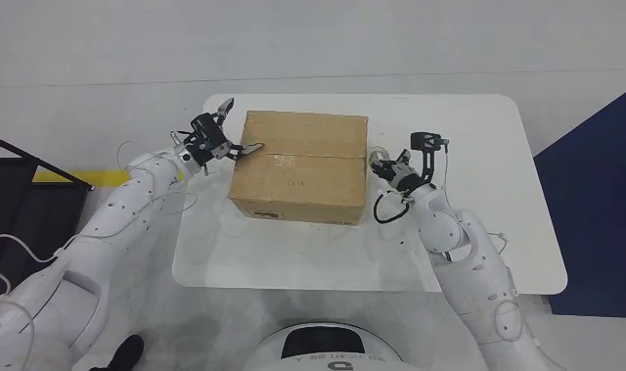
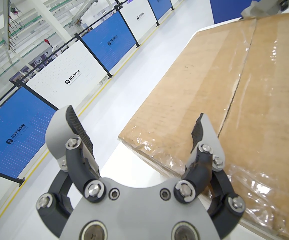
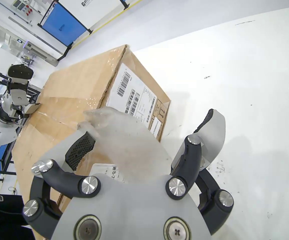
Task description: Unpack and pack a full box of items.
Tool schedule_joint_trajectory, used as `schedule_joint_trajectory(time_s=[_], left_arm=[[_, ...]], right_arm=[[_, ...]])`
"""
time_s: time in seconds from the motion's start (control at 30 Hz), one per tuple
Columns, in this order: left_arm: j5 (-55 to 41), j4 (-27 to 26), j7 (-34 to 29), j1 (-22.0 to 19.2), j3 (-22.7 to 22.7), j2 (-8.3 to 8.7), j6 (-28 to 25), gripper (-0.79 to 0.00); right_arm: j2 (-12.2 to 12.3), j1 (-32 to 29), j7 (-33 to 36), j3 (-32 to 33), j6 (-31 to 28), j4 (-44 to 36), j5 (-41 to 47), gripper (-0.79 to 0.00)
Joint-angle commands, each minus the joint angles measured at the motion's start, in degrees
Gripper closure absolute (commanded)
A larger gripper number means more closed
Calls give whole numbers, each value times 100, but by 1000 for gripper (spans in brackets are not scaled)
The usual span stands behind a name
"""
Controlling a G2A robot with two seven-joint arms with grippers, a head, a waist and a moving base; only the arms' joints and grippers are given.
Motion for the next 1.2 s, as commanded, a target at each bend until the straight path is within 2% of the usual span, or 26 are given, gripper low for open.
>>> schedule_joint_trajectory(time_s=[0.0, 0.3, 0.57, 0.67, 0.73, 0.93, 1.17], left_arm=[[0, 0, 0, 0, 0, 0, 0, -785], [0, 0, 0, 0, 0, 0, 0, -785], [0, 0, 0, 0, 0, 0, 0, -785], [0, 0, 0, 0, 0, 0, 0, -785], [0, 0, 0, 0, 0, 0, 0, -785], [0, 0, 0, 0, 0, 0, 0, -785], [0, 0, 0, 0, 0, 0, 0, -785]], right_arm=[[-8, 1, -105, 3, 21, 16, 49, -785], [-52, 28, -605, -110, 589, 25, -359, -785], [-86, -97, -1043, -103, 825, -259, -442, -785], [-95, -235, -1143, -131, 1190, -606, -713, -785], [-108, -315, -1153, -213, 1666, -873, -1053, -785], [-179, -313, -534, -967, 2773, -1409, -2317, -785], [-372, 455, 1013, -2219, 3843, -911, -4303, -785]])
